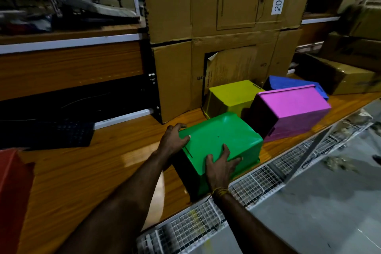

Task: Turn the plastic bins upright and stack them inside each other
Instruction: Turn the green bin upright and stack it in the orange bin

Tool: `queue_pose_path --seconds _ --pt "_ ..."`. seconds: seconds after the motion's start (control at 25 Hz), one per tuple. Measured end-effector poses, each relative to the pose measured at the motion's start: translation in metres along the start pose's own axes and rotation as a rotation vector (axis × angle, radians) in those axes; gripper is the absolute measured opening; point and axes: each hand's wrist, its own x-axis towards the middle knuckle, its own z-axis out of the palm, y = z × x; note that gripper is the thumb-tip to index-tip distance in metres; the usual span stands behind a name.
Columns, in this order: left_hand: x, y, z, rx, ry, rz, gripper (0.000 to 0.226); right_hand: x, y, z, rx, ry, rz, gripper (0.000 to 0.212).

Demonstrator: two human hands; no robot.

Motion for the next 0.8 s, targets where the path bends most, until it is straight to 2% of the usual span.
queue_pose_path --seconds 0.16,0.4,0.52,0.64,0.8 --pt "-0.027 -0.025 -0.024 0.105 0.072 -0.082 0.05 -0.038 -0.012 0.015 0.031 -0.008 -0.028 0.07" --pt "-0.08 -0.058 -0.069 0.326 0.127 -0.162 0.05 -0.072 -0.029 0.033 0.133 -0.13 -0.152 0.086" --pt "-0.109 -0.07 -0.089 0.267 0.135 -0.238 0.052 -0.074 -0.032 0.041 0.201 -0.122 -0.082 0.082" --pt "-0.134 -0.084 -0.101 0.134 0.132 -0.296 0.048 -0.09 -0.022 0.058 0.255 -0.116 -0.027 0.062" --pt "-0.152 -0.095 -0.101 0.074 0.154 -0.253 0.045 -0.11 -0.014 0.07 0.322 -0.093 -0.032 0.056"
